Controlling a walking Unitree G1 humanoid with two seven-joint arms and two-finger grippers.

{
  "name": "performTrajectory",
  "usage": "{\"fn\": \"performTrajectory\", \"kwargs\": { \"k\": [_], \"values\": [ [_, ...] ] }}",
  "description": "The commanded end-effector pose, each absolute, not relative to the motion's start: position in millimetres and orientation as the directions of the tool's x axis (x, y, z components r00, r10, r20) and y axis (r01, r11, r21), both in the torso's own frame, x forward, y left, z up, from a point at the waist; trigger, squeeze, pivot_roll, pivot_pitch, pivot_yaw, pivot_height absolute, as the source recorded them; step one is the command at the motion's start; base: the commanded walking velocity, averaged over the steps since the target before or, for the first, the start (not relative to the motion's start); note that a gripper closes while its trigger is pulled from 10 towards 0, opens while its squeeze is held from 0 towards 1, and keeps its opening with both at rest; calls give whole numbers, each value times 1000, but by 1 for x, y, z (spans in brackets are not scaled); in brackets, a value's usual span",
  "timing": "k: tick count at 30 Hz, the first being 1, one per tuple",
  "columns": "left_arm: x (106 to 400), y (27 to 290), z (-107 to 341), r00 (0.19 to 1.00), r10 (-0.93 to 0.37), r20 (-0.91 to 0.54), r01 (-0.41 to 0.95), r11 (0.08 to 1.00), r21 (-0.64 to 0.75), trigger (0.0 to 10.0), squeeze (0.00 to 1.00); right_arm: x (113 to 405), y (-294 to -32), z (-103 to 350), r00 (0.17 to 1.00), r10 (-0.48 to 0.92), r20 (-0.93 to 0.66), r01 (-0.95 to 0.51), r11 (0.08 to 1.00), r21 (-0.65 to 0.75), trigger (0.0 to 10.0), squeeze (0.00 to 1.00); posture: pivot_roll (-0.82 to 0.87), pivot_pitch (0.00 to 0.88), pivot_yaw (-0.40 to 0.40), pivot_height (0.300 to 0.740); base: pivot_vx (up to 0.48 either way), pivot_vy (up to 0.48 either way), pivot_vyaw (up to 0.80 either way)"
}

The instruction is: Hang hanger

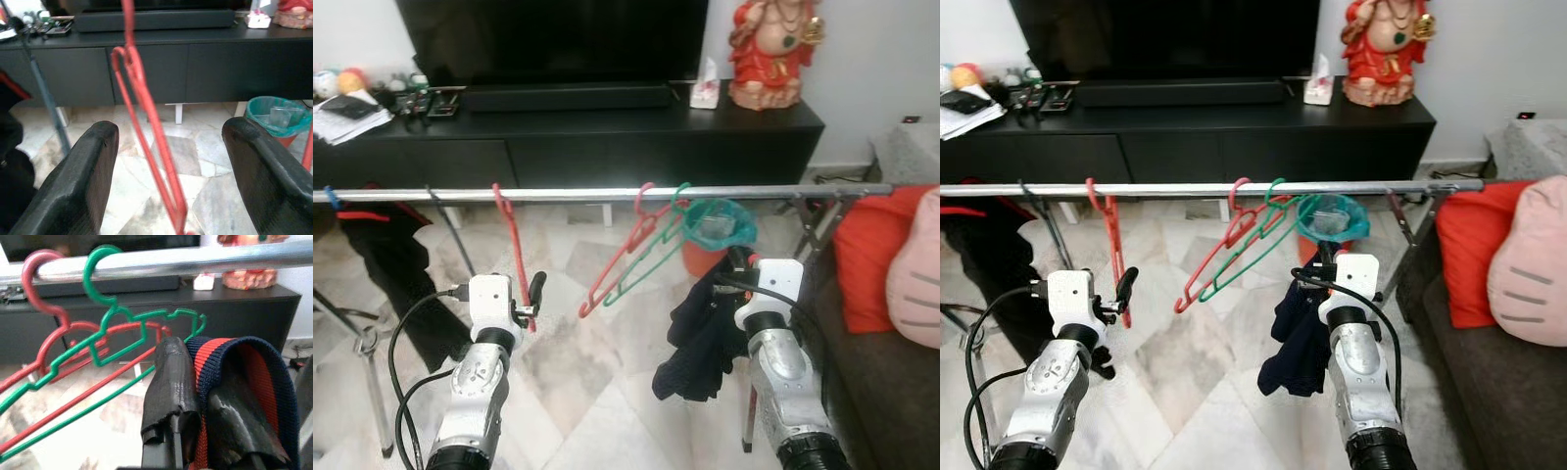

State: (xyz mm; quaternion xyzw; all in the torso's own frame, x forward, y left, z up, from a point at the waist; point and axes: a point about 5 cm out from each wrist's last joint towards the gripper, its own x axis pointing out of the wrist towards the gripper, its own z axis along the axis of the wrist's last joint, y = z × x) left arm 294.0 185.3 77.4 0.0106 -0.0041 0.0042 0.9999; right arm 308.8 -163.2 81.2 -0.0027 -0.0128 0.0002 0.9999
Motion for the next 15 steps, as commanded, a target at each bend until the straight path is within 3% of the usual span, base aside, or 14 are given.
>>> {"fn": "performTrajectory", "kwargs": {
  "k": [1, 7, 15],
  "values": [
    [294, 185, 80, 1000, 11, 12, -11, 1000, 20, 10000, 0, 309, -168, 72, 999, -26, -24, 26, 1000, -10, 10000, 0, -59, 0, 26, 740, 0, 0, 0],
    [296, 183, 81, 1000, 4, 19, -5, 1000, 21, 10000, 0, 291, -184, 25, 956, -135, -260, 138, 990, -8, 10000, 0, -54, 0, 24, 740, 0, 0, 0],
    [294, 186, 82, 1000, 9, 20, -9, 1000, 25, 10000, 0, 287, -188, 13, 928, -184, -324, 195, 981, 2, 10000, 0, -53, 0, 26, 740, 0, 0, 0]
  ]
}}
